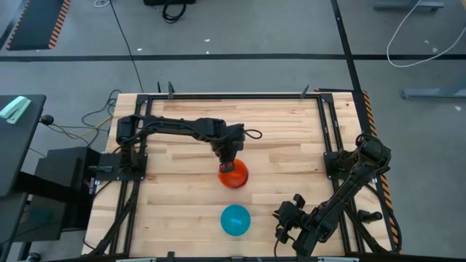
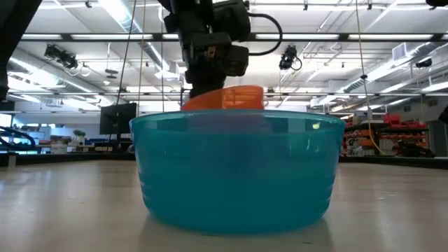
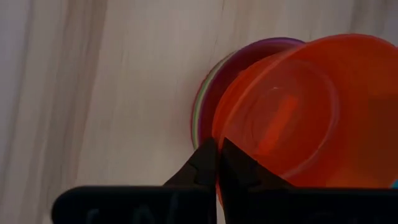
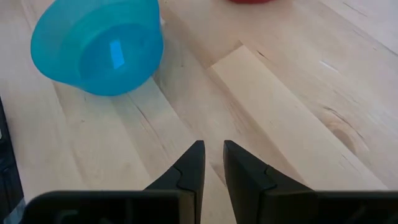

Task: Nest bowls inside each other
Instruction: Stack the orange bowl on top of the violet bowl

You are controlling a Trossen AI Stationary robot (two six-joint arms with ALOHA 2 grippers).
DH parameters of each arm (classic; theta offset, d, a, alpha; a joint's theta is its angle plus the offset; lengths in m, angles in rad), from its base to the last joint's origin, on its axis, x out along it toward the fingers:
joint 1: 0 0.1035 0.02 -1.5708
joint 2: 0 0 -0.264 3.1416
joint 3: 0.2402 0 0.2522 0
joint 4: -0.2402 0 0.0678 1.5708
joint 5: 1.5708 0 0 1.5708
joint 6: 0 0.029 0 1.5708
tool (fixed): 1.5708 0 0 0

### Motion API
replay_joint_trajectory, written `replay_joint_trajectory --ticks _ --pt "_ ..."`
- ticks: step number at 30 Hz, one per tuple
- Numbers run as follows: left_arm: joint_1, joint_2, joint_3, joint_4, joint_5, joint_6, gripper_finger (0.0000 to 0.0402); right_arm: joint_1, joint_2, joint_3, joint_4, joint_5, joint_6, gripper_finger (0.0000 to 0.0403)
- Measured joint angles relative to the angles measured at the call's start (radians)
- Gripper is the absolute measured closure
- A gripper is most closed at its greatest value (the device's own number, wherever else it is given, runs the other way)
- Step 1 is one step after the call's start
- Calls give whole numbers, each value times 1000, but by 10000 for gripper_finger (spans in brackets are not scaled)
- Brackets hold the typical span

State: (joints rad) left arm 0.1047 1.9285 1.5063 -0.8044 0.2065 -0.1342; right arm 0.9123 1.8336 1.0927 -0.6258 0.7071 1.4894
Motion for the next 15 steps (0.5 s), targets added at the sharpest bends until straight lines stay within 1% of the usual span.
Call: replay_joint_trajectory --ticks 4,15 --pt "0 6 0 -48 -40 -13 394 0 0 0 0 10 -6 337" --pt "6 10 1 -163 -55 -68 394 0 0 0 0 18 -8 337"
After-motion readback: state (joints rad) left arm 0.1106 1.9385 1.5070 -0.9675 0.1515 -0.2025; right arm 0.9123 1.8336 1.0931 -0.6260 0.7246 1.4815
